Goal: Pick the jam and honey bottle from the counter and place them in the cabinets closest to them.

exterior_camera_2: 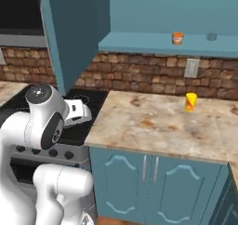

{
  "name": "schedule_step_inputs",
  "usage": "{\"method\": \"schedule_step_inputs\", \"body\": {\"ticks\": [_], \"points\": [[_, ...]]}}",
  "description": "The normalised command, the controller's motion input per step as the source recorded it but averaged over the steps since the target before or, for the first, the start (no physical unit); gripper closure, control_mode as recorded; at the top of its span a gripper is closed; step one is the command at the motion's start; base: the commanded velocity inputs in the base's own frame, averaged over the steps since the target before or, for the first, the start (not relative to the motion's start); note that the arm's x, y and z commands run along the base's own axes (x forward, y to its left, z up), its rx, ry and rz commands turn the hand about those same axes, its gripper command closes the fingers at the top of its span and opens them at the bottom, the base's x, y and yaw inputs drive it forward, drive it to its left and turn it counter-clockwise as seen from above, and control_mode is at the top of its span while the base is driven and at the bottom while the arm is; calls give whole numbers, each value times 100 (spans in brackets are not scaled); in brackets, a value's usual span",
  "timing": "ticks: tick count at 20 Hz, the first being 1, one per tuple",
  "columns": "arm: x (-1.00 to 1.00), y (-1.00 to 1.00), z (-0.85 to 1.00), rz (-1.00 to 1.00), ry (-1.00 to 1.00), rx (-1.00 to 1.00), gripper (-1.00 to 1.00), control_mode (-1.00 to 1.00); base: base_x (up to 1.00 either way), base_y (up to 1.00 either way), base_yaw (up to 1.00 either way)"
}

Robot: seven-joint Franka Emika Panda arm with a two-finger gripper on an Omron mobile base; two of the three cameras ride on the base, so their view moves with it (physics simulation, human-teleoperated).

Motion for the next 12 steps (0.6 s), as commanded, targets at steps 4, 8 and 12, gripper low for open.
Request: {"method": "schedule_step_inputs", "body": {"ticks": [4, 8, 12], "points": [[0, 0, 0, 0, 0, 0, -100, 100, -30, 89, 0], [0, 0, 0, 0, 0, 0, -100, 100, -27, 88, 0], [0, 0, 0, 0, 0, 0, -100, 100, -24, 95, 0]]}}
